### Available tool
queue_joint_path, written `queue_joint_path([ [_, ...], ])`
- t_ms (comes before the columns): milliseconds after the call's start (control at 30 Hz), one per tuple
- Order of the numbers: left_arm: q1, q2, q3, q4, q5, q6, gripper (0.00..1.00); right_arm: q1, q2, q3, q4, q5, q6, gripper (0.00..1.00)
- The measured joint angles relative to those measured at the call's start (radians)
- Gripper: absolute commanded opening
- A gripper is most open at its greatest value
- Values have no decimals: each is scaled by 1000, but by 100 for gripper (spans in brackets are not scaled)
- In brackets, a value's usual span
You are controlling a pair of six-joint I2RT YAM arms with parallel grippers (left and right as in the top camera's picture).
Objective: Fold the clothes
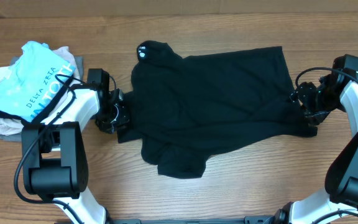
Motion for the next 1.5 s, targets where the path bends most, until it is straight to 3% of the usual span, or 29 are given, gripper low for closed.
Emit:
queue_joint_path([
  [300,194,53,170,-96,-125,9,8,1,0,0,5,-1,-1,70],
  [333,218,53,201,-98,-124,17,14,2,0,0,7,-2,-1,70],
  [400,243,53,251,-103,-108,40,41,5,0,0,24,-3,-5,68],
  [500,244,53,312,-114,-79,58,54,27,0,-1,93,-7,-22,61],
  [700,220,53,364,-190,-14,99,48,149,0,-52,325,-22,-56,52],
  [933,207,53,408,-318,74,167,41,260,18,-100,420,95,-26,45],
  [1233,114,53,409,-383,119,246,36,257,67,-120,357,113,-12,38],
  [1300,69,53,409,-401,118,259,33,257,70,-122,294,113,-10,41],
  [1400,-5,53,410,-432,118,270,27,254,71,-123,175,114,-24,32],
  [1500,-62,53,410,-459,119,274,27,230,69,-123,110,109,-26,35],
])
